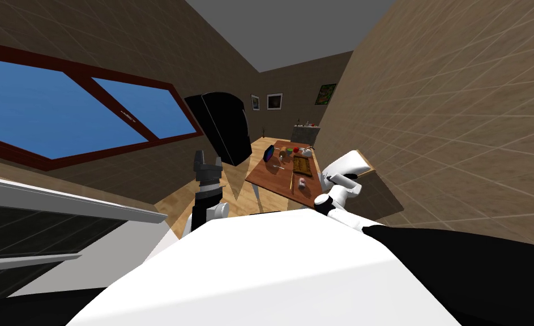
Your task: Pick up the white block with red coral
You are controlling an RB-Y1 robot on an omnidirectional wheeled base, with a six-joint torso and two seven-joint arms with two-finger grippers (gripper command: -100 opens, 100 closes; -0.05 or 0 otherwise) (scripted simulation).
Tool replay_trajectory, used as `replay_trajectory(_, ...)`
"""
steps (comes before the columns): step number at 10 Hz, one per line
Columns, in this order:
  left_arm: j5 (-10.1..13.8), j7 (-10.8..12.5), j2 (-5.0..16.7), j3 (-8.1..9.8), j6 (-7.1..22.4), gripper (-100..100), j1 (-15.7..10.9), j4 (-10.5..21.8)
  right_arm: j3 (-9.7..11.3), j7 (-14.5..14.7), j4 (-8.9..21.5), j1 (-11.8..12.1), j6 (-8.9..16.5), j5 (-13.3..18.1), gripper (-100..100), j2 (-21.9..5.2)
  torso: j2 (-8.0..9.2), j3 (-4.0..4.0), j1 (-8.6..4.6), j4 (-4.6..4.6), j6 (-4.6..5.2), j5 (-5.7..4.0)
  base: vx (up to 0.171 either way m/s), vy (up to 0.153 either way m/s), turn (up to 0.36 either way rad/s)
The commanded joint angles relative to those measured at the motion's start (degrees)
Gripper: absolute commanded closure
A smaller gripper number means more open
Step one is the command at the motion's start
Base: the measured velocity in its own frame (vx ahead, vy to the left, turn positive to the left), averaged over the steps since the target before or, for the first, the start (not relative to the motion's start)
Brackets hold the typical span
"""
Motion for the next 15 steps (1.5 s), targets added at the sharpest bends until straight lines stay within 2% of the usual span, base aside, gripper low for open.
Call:
replay_trajectory(1, 0.0, 0.0, 0.0, 0.0, 0.0, 0, 0.0, 0.0, -2.38, -2.41, 2.86, -2.49, 2.86, 0.46, -100, -0.36, 0.0, 0.0, 0.0, 0.0, 0.0, 0.0, 0.004, 0.012, 0.001)
replay_trajectory(2, 0.0, 0.0, 0.0, 0.0, 0.0, 0, 0.0, 0.0, -2.38, -2.41, 3.62, -2.49, 3.46, 0.46, -100, -0.36, -0.01, 0.0, 0.01, 0.0, -0.01, 0.01, 0.003, 0.008, 0.002)
replay_trajectory(3, 0.0, 0.0, 0.0, 0.0, 0.0, 0, 0.0, 0.0, -4.33, -4.27, 6.31, -4.4, 5.08, 0.67, -100, -0.63, 0.0, 0.0, 0.01, 0.0, -0.01, 0.0, 0.004, 0.007, 0.005)
replay_trajectory(4, 0.0, 0.0, 0.0, 0.0, 0.0, 0, 0.0, 0.0, -4.33, -4.27, 6.31, -4.4, 6.04, 0.67, -100, -0.63, 0.0, 0.0, 0.0, 0.0, 0.0, 0.0, 0.003, 0.006, 0.002)
replay_trajectory(5, 0.0, 0.0, 0.0, 0.0, 0.0, 0, 0.0, 0.0, -6.17, -6.01, 8.88, -6.21, 7.41, 0.86, -100, -0.88, 0.01, 0.01, 0.0, 0.0, 0.0, 0.01, 0.003, 0.007, -0.001)
replay_trajectory(6, 0.0, 0.0, 0.0, 0.0, 0.0, 0, 0.0, 0.0, -6.17, -6.01, 8.88, -6.21, 8.47, 0.86, -100, -0.88, 0.0, 0.0, 0.01, 0.0, -0.01, 0.01, 0.004, 0.007, 0.006)
replay_trajectory(7, 0.0, 0.0, 0.0, 0.0, 0.0, 0, 0.0, 0.0, -7.87, -7.63, 11.3, -7.89, 10.01, 1.04, -100, -1.11, 0.01, 0.01, 0.0, 0.0, 0.01, 0.0, 0.004, 0.007, 0.0)
replay_trajectory(8, 0.0, 0.0, 0.0, 0.0, 0.0, 0, 0.0, 0.0, -7.87, -7.63, 11.3, -7.89, 10.74, 1.04, -100, -1.11, 0.01, 0.01, 0.01, 0.0, 0.0, 0.01, 0.003, 0.007, 0.002)
replay_trajectory(9, 0.0, 0.0, 0.0, 0.0, 0.0, 0, 0.0, 0.0, -9.43, -9.11, 13.31, -9.44, 12.83, 1.2, -100, -1.32, 0.01, 0.01, 0.0, 0.01, 0.0, 0.01, 0.003, 0.006, 0.001)
replay_trajectory(10, 0.0, 0.0, 0.0, 0.0, 0.0, 0, 0.0, 0.0, -9.43, -9.11, 13.56, -9.44, 12.83, 1.2, -100, -1.32, 0.01, 0.01, 0.01, 0.01, 0.0, 0.01, 0.003, 0.006, 0.004)
replay_trajectory(13, 0.0, 0.0, 0.0, 0.0, 0.0, 0, 0.0, 0.0, -13.19, -12.68, 18.8, -13.23, 17.89, 1.58, -100, -1.77, 0.0, 0.0, 0.02, 0.0, 0.0, 0.01, 0.006, 0.01, 0.004)
replay_trajectory(15, 0.0, 0.0, 0.0, 0.0, 0.0, 0, 0.0, 0.0, -14.85, -14.26, 21.67, -14.95, 20.17, 1.73, -100, -1.94, -0.01, 0.0, 0.05, 0.0, -0.01, 0.01, 0.006, 0.014, 0.006)
